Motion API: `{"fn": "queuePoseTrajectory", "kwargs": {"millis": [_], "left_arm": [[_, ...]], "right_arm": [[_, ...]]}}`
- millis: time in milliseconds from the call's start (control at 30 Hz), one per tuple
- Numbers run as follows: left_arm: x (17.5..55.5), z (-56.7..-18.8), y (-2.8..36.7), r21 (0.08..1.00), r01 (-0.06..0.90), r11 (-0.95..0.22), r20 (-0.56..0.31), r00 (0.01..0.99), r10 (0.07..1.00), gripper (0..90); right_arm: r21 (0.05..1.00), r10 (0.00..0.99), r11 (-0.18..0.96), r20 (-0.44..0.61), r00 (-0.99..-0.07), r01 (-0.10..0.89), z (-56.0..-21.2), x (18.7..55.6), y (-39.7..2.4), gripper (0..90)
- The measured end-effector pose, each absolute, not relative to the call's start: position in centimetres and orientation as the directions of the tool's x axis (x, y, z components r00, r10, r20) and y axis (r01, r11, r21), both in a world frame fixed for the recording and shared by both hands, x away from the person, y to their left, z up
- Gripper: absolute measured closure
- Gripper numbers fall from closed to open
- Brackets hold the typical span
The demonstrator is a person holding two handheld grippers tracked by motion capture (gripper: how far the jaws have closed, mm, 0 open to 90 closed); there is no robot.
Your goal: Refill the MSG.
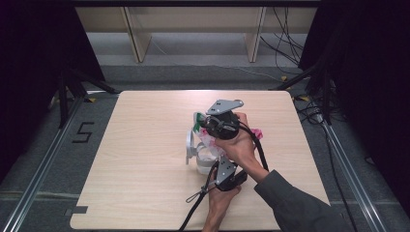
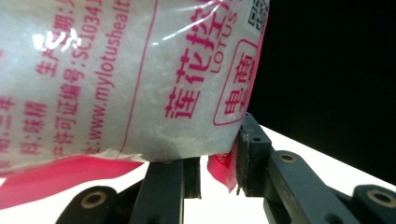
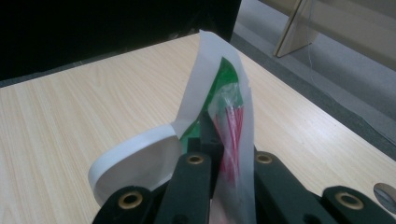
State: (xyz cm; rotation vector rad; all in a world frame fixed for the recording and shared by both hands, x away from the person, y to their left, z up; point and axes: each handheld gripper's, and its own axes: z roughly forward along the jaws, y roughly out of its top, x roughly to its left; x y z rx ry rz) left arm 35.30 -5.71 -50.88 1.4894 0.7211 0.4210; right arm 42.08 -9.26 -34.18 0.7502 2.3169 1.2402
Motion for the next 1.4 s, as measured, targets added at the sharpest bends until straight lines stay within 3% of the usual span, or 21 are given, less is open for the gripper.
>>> {"fn": "queuePoseTrajectory", "kwargs": {"millis": [1400], "left_arm": [[35.43, -50.96, -5.65, 0.983, 0.164, 0.080, -0.175, 0.729, 0.662, 73.7]], "right_arm": [[0.842, 0.613, 0.476, -0.110, -0.782, 0.255, -34.28, 41.71, -8.63, 89.9]]}}
